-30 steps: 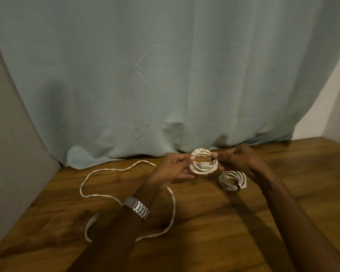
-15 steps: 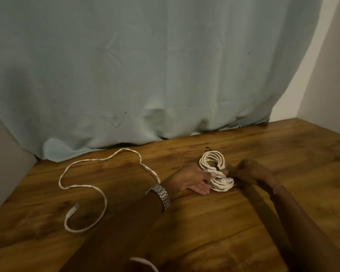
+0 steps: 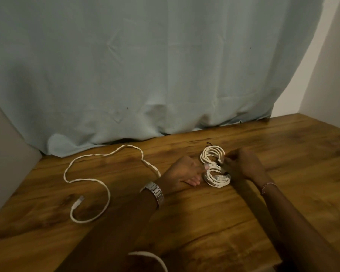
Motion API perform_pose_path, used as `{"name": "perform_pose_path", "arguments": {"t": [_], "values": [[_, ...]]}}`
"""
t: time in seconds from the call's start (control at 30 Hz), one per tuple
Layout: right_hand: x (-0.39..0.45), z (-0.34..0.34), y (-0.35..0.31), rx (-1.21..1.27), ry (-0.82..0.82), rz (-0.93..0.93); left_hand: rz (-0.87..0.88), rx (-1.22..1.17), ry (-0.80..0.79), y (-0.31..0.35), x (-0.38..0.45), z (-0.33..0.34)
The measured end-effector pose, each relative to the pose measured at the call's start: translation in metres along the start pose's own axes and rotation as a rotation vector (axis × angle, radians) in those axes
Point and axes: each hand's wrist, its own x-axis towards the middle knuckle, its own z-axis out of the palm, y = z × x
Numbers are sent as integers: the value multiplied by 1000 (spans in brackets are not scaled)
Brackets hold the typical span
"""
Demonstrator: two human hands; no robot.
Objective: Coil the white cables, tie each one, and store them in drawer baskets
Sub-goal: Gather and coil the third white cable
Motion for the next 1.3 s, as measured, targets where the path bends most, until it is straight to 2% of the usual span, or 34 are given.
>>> {"name": "perform_pose_path", "arguments": {"t": [0.07, 0.17, 0.27, 0.37, 0.47, 0.5, 0.57, 0.63, 0.67, 0.77, 0.9, 1.0, 1.1, 1.3], "values": [[-1, 3, -20, 54, 79, -92, 22, -21, 22, 3, -7, -16], [-6, 10, -63, 179, 69, -245, 96, -50, 124, 9, -20, -45], [-4, 29, -99, 207, -124, -332, 173, -50, 280, 9, -33, -73], [-2, 57, -138, 137, -361, -328, 161, -74, 407, 0, -45, -101], [-6, 78, -165, 111, -408, -311, 136, -24, 481, -18, -55, -121], [-7, 84, -172, 227, -429, -279, 125, -28, 513, -24, -57, -124], [-10, 89, -189, 612, -492, -175, 109, -87, 605, -36, -60, -128], [-5, 89, -208, 845, -403, -119, 62, -285, 638, -38, -63, -133], [-2, 87, -217, 872, -323, -149, 33, -433, 604, -35, -64, -135], [2, 80, -241, 760, -72, -324, 111, -822, 439, -10, -67, -150], [-3, 62, -266, 734, 39, -478, 205, -1014, 435, 37, -82, -183], [-4, 56, -267, 649, 122, -580, 374, -1296, 408, 67, -95, -214], [-7, 65, -261, 578, 148, -630, 476, -1235, 360, 87, -107, -233], [-10, 80, -232, 637, 153, -713, 599, -1102, 292, 107, -125, -264]]}}
